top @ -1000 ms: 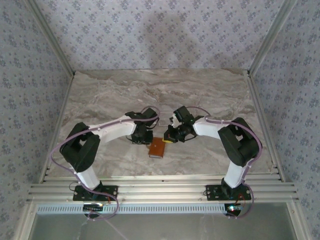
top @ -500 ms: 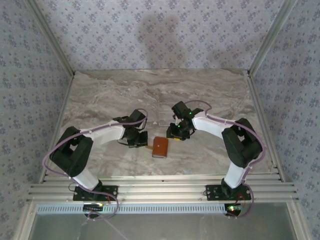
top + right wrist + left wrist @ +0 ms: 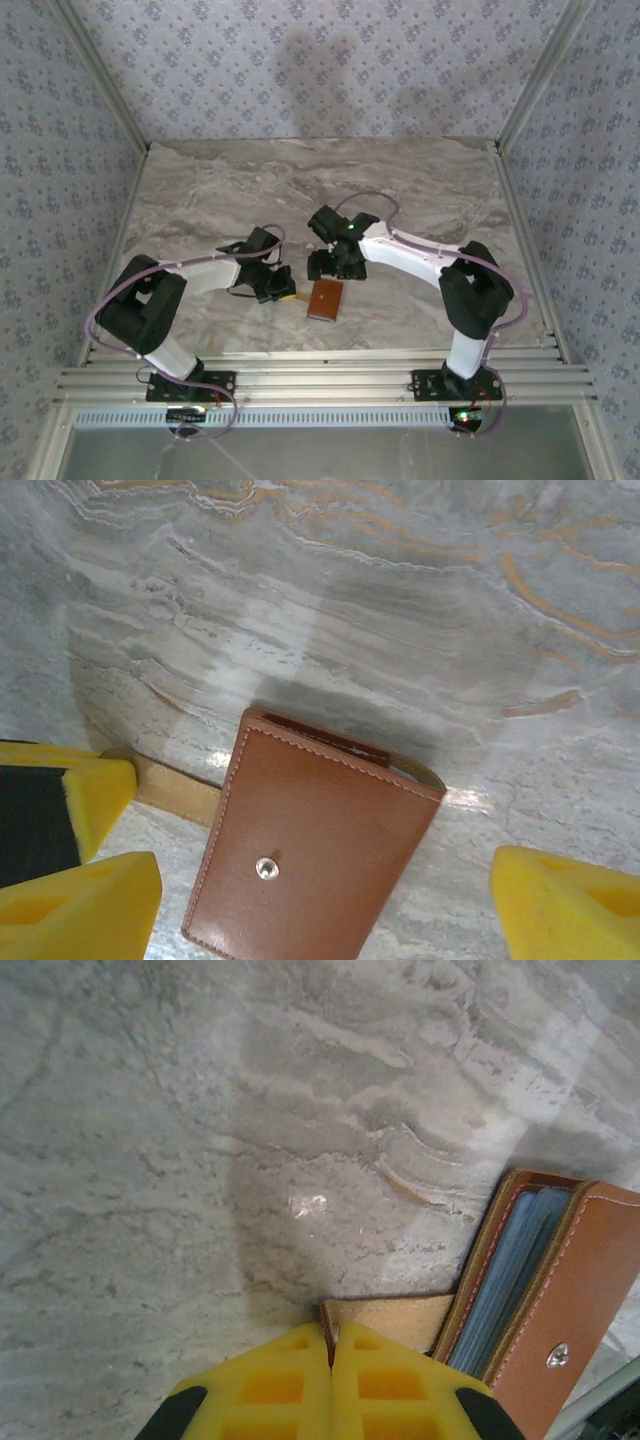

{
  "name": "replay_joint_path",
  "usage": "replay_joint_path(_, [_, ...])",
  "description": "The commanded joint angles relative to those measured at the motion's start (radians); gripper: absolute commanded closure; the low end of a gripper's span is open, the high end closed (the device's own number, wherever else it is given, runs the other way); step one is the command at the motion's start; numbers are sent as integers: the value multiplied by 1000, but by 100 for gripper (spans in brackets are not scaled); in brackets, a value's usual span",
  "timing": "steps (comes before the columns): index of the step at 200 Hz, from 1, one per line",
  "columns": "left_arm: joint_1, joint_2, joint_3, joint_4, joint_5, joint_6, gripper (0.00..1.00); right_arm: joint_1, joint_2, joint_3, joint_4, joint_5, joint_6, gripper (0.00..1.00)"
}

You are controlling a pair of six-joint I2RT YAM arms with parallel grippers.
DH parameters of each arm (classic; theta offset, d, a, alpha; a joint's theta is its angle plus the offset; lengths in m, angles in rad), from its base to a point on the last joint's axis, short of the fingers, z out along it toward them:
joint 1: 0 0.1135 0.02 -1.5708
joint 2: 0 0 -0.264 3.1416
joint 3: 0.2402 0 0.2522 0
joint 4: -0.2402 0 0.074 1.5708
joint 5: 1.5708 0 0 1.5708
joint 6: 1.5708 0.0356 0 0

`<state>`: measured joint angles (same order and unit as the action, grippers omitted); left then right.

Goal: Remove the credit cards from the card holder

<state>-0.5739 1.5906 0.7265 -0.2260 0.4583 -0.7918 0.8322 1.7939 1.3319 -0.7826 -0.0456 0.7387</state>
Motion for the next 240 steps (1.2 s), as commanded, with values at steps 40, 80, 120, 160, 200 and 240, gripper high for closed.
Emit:
replay_joint_path(40, [18,-17,-70,106,62,-59,93,67,117,49,-60,79,133,10])
replay_joint_path(80, [18,-15,-84,139,76,-76,94,81,159,49,-52,57,144,10])
replay_joint_path(120, [18,-18,-89,139,72,-73,94,82,167,44,-67,69,143,13])
replay_joint_path(160, [18,-22,-89,117,47,-67,94,87,129,58,-113,107,143,15])
replay_joint_path(200, [32,-36,-87,79,13,-55,94,88,83,73,-189,139,155,17])
replay_joint_path(240, [55,-51,-89,57,2,-47,94,86,54,68,-232,157,144,24])
